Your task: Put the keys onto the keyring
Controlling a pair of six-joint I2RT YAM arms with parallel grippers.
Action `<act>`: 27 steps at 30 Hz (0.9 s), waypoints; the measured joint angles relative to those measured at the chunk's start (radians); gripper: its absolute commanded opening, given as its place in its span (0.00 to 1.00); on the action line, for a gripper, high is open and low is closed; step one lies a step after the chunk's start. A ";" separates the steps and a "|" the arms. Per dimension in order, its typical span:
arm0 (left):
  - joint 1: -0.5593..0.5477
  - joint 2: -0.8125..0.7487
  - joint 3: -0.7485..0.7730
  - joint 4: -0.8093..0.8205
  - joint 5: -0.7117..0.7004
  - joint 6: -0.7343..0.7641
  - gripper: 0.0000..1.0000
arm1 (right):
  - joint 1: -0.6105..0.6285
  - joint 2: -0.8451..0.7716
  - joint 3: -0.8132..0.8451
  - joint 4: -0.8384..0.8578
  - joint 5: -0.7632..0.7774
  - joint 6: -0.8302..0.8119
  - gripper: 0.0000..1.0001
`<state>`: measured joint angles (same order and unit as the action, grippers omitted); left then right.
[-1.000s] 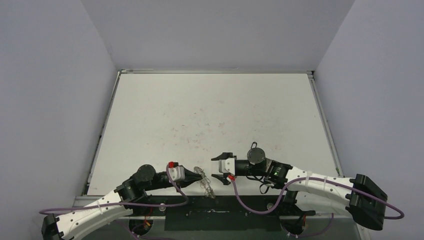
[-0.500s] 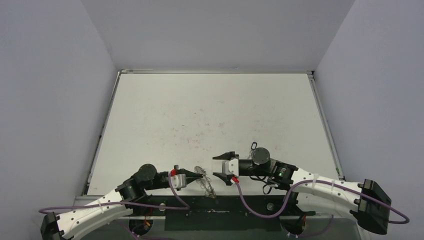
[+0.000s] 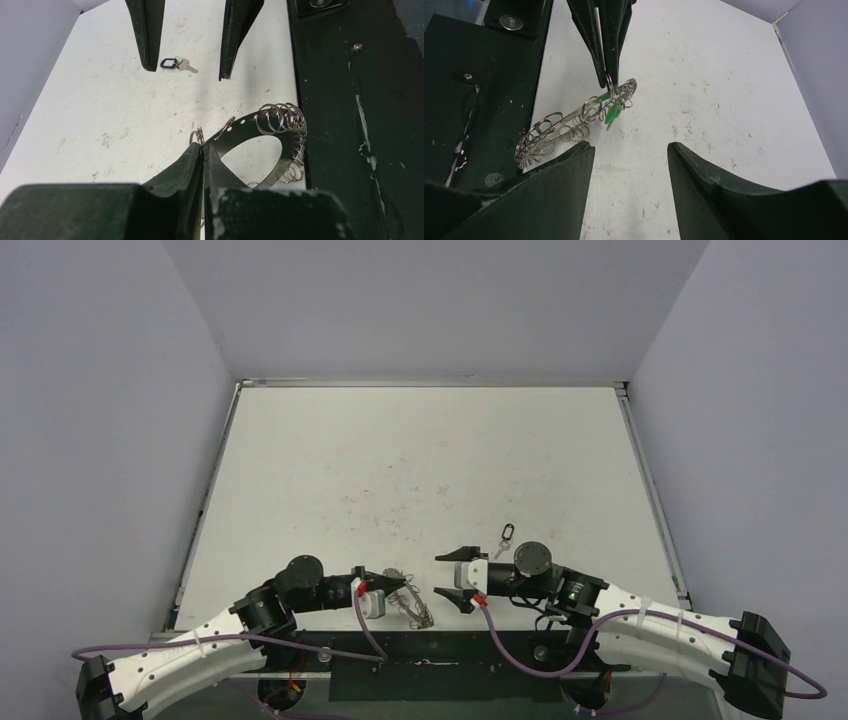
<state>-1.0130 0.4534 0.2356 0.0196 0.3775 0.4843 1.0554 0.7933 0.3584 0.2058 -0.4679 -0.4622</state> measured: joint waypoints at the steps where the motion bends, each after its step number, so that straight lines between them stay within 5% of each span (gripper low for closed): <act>1: 0.000 0.005 0.005 -0.005 -0.005 0.000 0.00 | 0.000 -0.001 0.000 -0.002 0.000 0.001 0.56; 4: 0.000 0.016 0.016 -0.017 -0.019 -0.005 0.00 | 0.000 -0.005 0.000 -0.005 0.011 0.012 0.59; 12: -0.001 0.019 0.016 0.005 -0.072 -0.119 0.00 | -0.020 0.009 0.000 -0.003 0.209 0.252 0.99; 20: -0.001 0.005 -0.026 0.088 -0.095 -0.230 0.00 | -0.147 0.046 0.050 -0.131 0.578 0.613 1.00; 27: -0.001 0.005 -0.044 0.121 -0.106 -0.284 0.00 | -0.352 0.111 0.102 -0.297 0.578 0.811 0.98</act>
<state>-1.0138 0.4583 0.1917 0.1410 0.2710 0.2001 0.7033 0.9043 0.4603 -0.0910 0.1101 0.3492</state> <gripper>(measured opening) 0.013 0.999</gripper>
